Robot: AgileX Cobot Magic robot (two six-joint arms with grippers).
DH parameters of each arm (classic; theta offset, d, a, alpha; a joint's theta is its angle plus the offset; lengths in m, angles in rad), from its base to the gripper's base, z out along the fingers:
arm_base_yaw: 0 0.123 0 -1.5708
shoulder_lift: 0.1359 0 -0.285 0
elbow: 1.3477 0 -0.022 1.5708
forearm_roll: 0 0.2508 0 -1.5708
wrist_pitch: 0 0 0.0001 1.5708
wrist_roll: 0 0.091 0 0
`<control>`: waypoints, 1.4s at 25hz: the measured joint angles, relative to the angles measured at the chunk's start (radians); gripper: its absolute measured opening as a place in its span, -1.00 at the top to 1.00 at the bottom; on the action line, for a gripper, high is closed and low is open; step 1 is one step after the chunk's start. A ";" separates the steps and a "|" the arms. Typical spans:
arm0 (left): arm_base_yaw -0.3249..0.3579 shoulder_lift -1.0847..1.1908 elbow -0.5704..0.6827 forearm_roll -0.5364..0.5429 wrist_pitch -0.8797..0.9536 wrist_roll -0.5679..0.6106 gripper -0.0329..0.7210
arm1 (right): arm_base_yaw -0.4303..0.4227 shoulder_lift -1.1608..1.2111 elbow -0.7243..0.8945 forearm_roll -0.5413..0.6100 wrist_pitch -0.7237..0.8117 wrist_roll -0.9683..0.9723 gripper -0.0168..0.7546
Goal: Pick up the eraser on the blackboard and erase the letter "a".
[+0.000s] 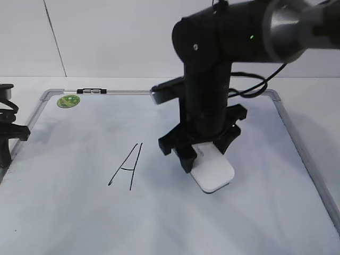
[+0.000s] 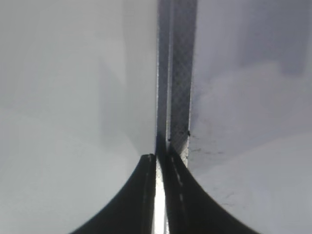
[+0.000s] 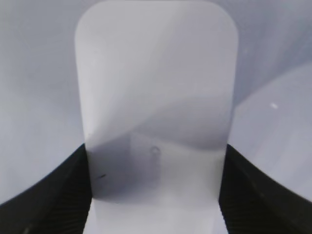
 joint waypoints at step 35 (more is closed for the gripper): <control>0.000 0.000 0.000 0.002 0.000 0.000 0.83 | -0.320 -0.396 0.109 -0.191 0.025 0.196 -0.50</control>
